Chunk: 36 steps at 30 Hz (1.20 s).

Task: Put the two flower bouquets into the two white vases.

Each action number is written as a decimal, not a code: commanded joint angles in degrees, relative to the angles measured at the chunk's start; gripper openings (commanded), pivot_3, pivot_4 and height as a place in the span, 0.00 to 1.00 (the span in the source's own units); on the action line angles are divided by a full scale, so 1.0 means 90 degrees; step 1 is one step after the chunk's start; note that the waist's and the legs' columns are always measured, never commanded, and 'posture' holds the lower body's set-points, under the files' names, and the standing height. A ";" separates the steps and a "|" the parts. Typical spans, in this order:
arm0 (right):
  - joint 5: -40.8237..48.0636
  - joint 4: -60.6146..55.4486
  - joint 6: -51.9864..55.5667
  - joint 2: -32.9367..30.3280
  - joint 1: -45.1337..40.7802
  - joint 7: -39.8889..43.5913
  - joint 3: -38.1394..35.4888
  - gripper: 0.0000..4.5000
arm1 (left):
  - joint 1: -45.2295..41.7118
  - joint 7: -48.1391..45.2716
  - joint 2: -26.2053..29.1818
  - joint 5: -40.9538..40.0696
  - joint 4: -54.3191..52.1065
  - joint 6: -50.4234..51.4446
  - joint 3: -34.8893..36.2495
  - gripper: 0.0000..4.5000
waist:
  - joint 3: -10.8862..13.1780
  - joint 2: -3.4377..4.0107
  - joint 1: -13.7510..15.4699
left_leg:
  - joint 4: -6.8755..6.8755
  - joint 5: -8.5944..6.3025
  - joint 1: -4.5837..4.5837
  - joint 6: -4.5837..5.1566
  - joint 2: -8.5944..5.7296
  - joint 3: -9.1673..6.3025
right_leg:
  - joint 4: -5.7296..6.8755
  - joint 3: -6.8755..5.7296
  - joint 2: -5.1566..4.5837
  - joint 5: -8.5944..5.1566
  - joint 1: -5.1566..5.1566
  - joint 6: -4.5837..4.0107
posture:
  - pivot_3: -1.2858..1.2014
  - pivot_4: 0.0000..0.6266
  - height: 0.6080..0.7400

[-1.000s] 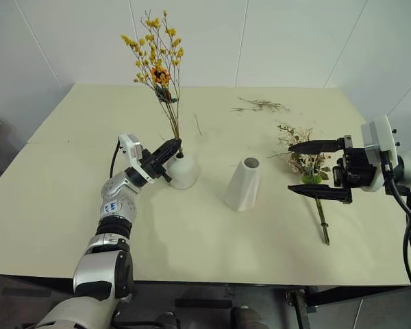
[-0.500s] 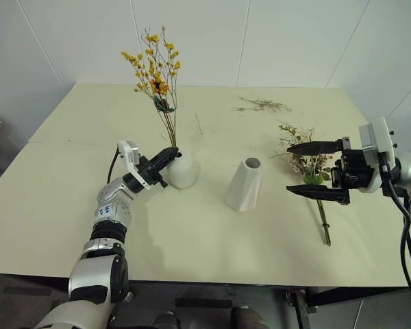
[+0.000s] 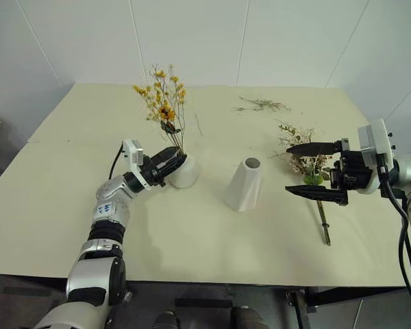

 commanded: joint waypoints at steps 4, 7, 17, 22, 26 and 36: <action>0.0153 -0.0117 0.0373 -0.0248 0.0029 -0.0411 -0.0594 1.00 | 0.0502 -0.0786 0.1112 -0.0089 -0.1607 0.0812 -0.0228 1.00 | 0.0000 0.0001 0.0000 | -0.0005 0.0000 0.0000 0.0000 0.0002 0.0000 | 0.0001 0.0000 0.0002 -0.0001 -0.0002 -0.0001 | 0.52 0.24 1.00; 0.0125 -0.0122 0.0913 -0.0453 0.0099 -0.0801 -0.0764 1.00 | 0.0745 -0.1090 0.1582 -0.0139 -0.2198 0.1145 -0.0279 1.00 | 0.0000 0.0000 0.0032 | -0.0001 0.0000 0.0000 0.0000 0.0001 0.0000 | 0.0000 0.0000 0.0001 -0.0001 0.0000 -0.0002 | 0.52 0.24 1.00; -0.1042 0.0193 0.3705 -0.2042 0.0132 -0.2355 0.0103 1.00 | 0.0905 -0.2107 0.2919 -0.0873 -0.3859 0.2830 -0.0300 1.00 | 0.0001 0.0003 0.0015 | -0.0013 -0.0001 -0.0002 0.0002 0.0004 0.0000 | -0.0003 0.0000 0.0001 -0.0012 -0.0007 -0.0025 | 0.52 0.24 1.00; -0.1468 0.1058 0.5182 -0.2138 -0.0701 -0.2452 0.1193 1.00 | 0.0584 -0.1981 0.2953 -0.1246 -0.4344 0.3487 -0.0275 1.00 | 0.0002 0.0005 -0.0009 | -0.0007 -0.0002 -0.0003 0.0002 0.0004 0.0005 | -0.0006 0.0001 0.0001 -0.0012 -0.0007 -0.0024 | 0.52 0.24 1.00; -0.1548 0.1632 0.6456 -0.1784 -0.1572 -0.2441 0.2013 1.00 | 0.0667 -0.2026 0.3185 -0.1614 -0.4870 0.4074 -0.0185 1.00 | 0.0004 0.0008 -0.0138 | -0.0023 -0.0002 -0.0002 0.0003 0.0007 0.0007 | -0.0006 0.0001 0.0002 -0.0014 -0.0017 -0.0027 | 0.52 0.24 1.00; -0.1697 0.2921 0.7384 -0.0774 -0.2942 -0.2450 0.2950 1.00 | 0.1139 -0.1795 0.3622 -0.1872 -0.5403 0.4393 0.0279 1.00 | 0.0007 0.0012 -0.0176 | -0.0060 -0.0002 -0.0005 0.0003 0.0009 0.0009 | -0.0022 0.0001 0.0002 -0.0020 -0.0030 -0.0030 | 0.52 0.24 1.00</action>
